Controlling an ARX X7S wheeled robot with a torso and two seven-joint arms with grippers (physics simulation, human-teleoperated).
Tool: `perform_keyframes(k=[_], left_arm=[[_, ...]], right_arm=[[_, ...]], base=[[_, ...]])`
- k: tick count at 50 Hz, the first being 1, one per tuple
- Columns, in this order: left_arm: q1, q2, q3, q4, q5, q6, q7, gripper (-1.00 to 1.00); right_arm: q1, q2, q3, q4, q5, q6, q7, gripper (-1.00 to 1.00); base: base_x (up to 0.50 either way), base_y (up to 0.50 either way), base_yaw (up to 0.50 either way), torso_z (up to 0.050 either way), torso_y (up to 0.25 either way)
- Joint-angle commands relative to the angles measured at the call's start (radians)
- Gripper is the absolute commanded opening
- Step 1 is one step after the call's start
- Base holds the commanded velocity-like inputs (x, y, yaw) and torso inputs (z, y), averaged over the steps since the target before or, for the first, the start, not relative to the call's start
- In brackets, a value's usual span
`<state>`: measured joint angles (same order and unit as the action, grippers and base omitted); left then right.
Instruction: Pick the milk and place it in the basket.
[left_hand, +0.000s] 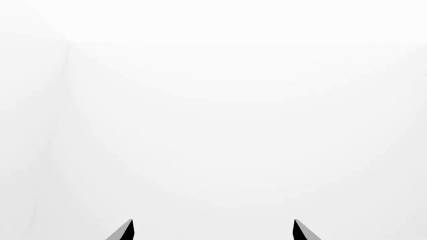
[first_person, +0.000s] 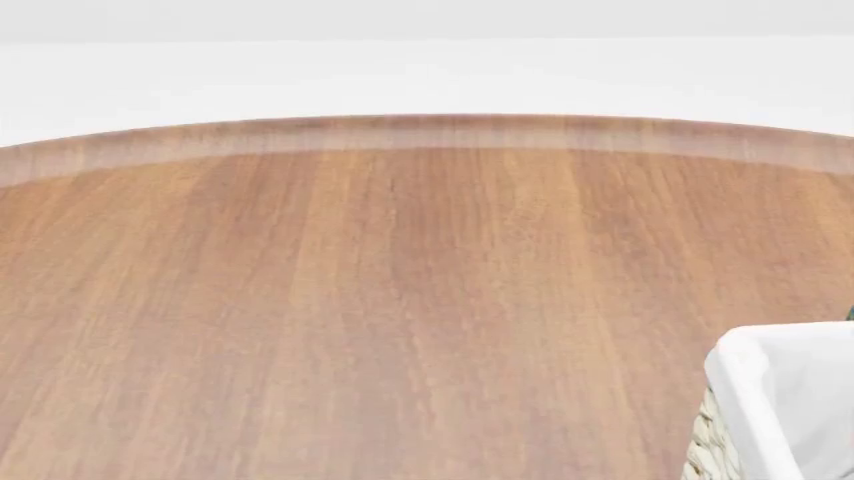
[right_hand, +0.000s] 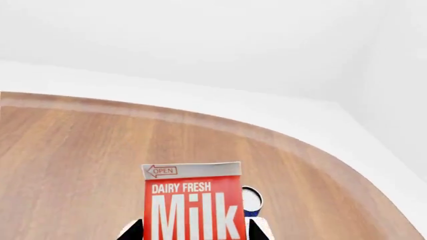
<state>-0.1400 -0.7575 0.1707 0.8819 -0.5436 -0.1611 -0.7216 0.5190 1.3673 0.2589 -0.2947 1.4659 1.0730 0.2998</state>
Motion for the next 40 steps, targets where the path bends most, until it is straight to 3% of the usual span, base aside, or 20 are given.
perform_keyframes(k=[1, 7, 16, 20, 40], left_arm=[[-0.004, -0.002, 0.002, 0.000, -0.001, -0.001, -0.001, 1.00], [0.000, -0.001, 0.002, -0.005, 0.001, 0.003, 0.000, 1.00], [0.000, 0.001, 0.009, -0.008, 0.006, 0.005, 0.001, 1.00], [0.002, 0.001, 0.009, -0.009, 0.007, 0.007, 0.002, 1.00], [0.006, 0.001, 0.012, -0.014, 0.010, 0.014, 0.002, 1.00]], right_arm=[[-0.030, -0.010, 0.089, -0.011, -0.080, 0.049, -0.009, -1.00], [-0.035, -0.010, 0.057, -0.001, -0.096, 0.049, -0.017, -1.00], [0.162, -0.028, -0.191, 0.059, -0.134, 0.025, -0.063, -1.00], [0.200, -0.037, -0.239, 0.077, -0.158, 0.038, -0.080, -1.00], [0.132, -0.053, -0.255, 0.150, -0.200, 0.019, -0.111, -1.00]], base=[[0.00, 0.00, 0.00, 0.000, 0.010], [0.00, 0.00, 0.00, 0.000, 0.000], [0.00, 0.00, 0.00, 0.001, 0.001], [0.00, 0.00, 0.00, 0.000, 0.003], [0.00, 0.00, 0.00, 0.001, 0.001]])
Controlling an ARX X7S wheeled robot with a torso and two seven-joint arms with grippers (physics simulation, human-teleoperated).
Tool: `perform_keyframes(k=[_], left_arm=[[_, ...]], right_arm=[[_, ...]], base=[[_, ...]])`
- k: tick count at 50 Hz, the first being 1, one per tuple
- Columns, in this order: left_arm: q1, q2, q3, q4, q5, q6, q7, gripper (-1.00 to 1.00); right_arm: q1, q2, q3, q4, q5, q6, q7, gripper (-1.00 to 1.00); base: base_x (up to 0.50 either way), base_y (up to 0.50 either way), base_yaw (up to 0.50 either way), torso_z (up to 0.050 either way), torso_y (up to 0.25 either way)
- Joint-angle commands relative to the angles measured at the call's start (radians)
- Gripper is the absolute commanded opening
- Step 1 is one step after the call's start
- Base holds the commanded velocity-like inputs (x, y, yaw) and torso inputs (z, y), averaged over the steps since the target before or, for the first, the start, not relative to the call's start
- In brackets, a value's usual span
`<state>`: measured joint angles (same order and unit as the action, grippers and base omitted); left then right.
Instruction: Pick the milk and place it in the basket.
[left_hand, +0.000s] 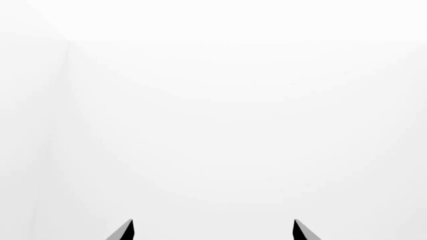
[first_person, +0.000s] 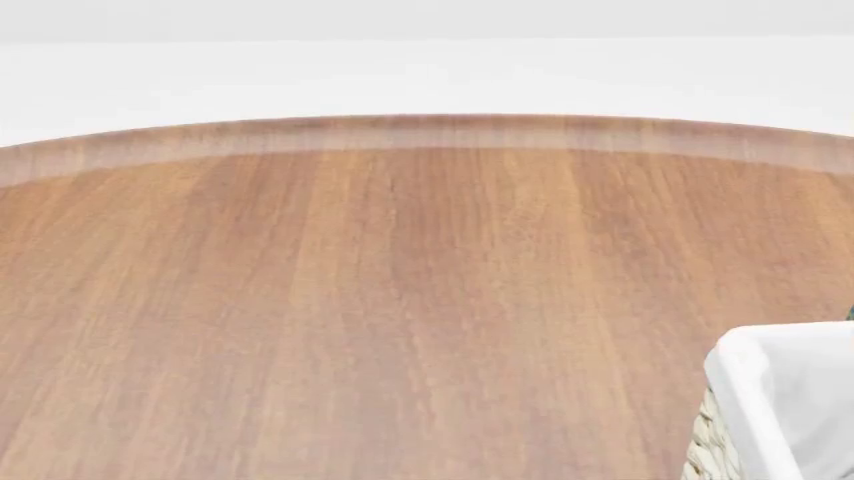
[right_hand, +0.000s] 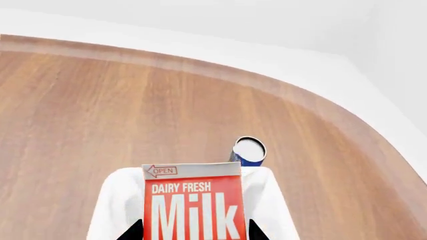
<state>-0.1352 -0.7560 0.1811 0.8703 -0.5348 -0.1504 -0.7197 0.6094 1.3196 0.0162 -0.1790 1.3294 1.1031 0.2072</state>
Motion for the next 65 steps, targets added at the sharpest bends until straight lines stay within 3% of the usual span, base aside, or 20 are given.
perform_keyframes(k=[1, 22, 65], left_arm=[[0.000, 0.000, 0.003, -0.003, 0.001, 0.002, 0.001, 1.00], [-0.001, 0.002, -0.001, -0.013, -0.008, 0.012, 0.002, 1.00], [0.029, 0.009, -0.037, -0.016, -0.014, 0.058, -0.015, 1.00]], right_arm=[[0.040, -0.006, -0.016, 0.040, -0.069, -0.012, -0.020, -1.00], [0.091, -0.045, -0.091, 0.085, -0.125, 0.003, -0.051, -1.00], [0.067, -0.044, -0.094, 0.074, -0.134, -0.007, -0.061, -1.00]], base=[[0.00, 0.00, 0.00, 0.000, 0.000], [0.00, 0.00, 0.00, 0.000, 0.001], [0.00, 0.00, 0.00, 0.000, -0.015]])
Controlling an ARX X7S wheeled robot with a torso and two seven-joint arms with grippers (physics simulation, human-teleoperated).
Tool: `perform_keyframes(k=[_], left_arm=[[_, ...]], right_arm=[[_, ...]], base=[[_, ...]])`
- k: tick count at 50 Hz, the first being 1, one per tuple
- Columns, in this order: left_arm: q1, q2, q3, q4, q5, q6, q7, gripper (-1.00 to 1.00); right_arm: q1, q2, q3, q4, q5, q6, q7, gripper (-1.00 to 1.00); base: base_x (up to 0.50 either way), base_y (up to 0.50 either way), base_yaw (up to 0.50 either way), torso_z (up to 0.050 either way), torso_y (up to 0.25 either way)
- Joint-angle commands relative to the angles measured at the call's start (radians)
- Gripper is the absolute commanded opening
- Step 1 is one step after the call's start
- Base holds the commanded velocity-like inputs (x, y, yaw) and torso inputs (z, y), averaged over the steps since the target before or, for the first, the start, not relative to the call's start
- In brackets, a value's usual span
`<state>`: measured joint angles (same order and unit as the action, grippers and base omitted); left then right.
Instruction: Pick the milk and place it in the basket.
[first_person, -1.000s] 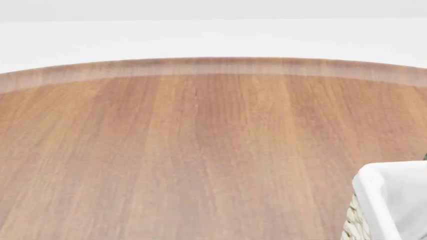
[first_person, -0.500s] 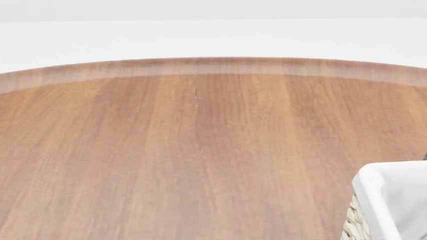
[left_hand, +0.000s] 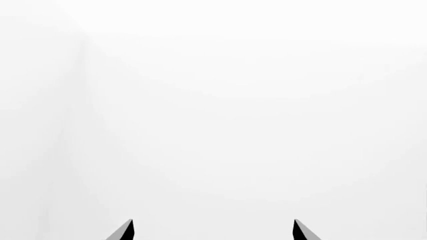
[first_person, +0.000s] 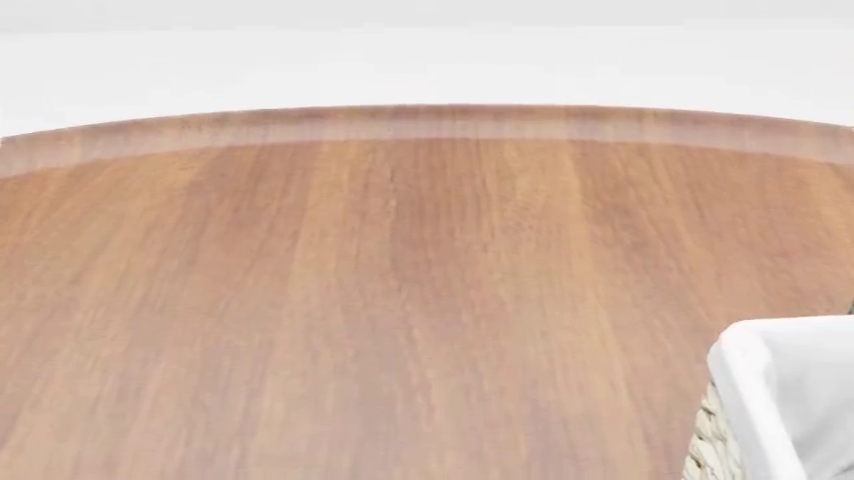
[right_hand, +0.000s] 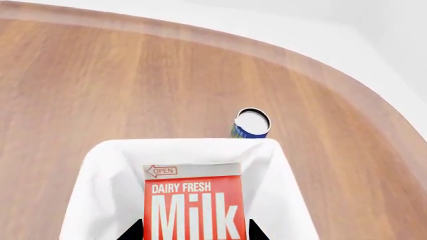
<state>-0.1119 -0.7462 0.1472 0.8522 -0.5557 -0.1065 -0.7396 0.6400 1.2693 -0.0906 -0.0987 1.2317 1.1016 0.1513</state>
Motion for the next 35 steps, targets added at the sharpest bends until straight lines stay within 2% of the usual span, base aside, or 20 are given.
perform_keyframes(k=[1, 9, 35], left_arm=[[0.006, -0.003, -0.001, 0.003, 0.013, 0.013, 0.006, 1.00], [0.005, -0.003, -0.004, 0.003, 0.007, 0.010, -0.001, 1.00], [0.007, 0.000, 0.007, 0.002, 0.028, 0.019, 0.002, 1.00]], right_arm=[[0.036, 0.007, 0.013, -0.007, -0.037, -0.005, -0.004, -1.00], [0.030, 0.009, 0.017, -0.007, -0.036, -0.008, -0.006, -1.00], [0.028, 0.010, 0.009, 0.005, -0.040, 0.002, -0.015, -1.00]], base=[[0.00, 0.00, 0.00, 0.000, -0.250], [0.00, 0.00, 0.00, 0.000, -0.193], [0.00, 0.00, 0.00, 0.000, -0.007]])
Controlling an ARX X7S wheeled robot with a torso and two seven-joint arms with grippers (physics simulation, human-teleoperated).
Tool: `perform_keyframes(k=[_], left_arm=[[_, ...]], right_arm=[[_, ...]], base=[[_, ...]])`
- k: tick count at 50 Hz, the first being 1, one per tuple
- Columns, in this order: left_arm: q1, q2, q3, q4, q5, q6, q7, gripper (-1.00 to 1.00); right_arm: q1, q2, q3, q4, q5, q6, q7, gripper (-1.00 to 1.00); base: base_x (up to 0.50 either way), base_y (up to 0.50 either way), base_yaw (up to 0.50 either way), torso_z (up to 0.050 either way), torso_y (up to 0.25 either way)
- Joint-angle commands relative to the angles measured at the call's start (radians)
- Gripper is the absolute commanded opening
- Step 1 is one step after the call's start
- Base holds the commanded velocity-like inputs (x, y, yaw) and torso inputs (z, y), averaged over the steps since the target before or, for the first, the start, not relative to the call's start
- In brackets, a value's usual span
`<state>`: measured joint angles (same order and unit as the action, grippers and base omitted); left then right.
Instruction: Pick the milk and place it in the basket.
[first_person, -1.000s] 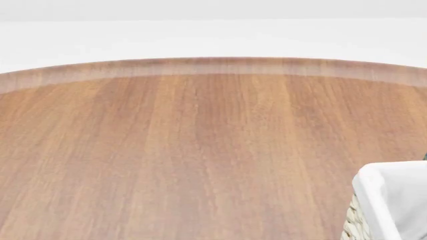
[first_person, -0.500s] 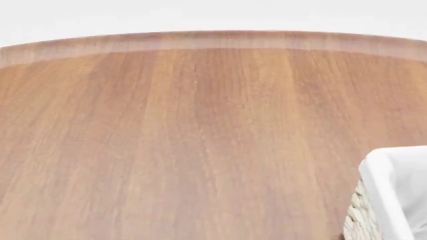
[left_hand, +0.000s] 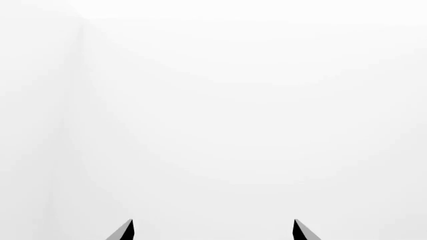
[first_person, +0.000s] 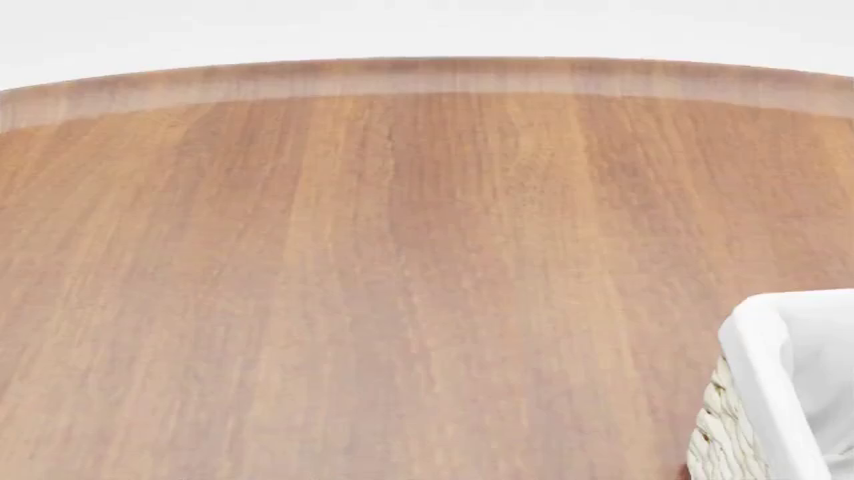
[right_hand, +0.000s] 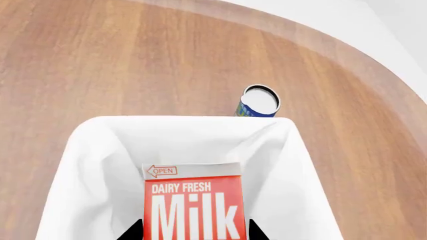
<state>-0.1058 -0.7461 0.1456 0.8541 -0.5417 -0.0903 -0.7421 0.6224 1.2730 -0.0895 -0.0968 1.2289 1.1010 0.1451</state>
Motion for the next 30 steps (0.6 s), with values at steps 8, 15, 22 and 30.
perform_keyframes(k=[8, 15, 22, 30], left_arm=[[0.003, -0.001, 0.011, 0.001, 0.018, 0.004, 0.004, 1.00], [0.003, -0.005, 0.014, 0.004, 0.023, 0.005, 0.008, 1.00], [0.004, -0.010, 0.019, 0.009, 0.031, 0.008, 0.015, 1.00], [0.000, -0.008, 0.018, 0.010, 0.017, 0.009, 0.015, 1.00]], right_arm=[[0.094, 0.005, -0.022, 0.016, -0.053, 0.028, -0.032, -1.00], [0.107, 0.010, -0.040, 0.029, -0.063, 0.042, -0.050, -1.00], [0.104, 0.009, -0.042, 0.038, -0.067, 0.043, -0.048, -1.00], [0.070, 0.017, -0.022, 0.037, -0.052, 0.030, -0.039, -1.00]], base=[[0.00, 0.00, 0.00, 0.000, 0.002], [0.00, 0.00, 0.00, 0.000, 0.000], [0.00, 0.00, 0.00, 0.000, -0.066], [0.00, 0.00, 0.00, 0.000, -0.191]])
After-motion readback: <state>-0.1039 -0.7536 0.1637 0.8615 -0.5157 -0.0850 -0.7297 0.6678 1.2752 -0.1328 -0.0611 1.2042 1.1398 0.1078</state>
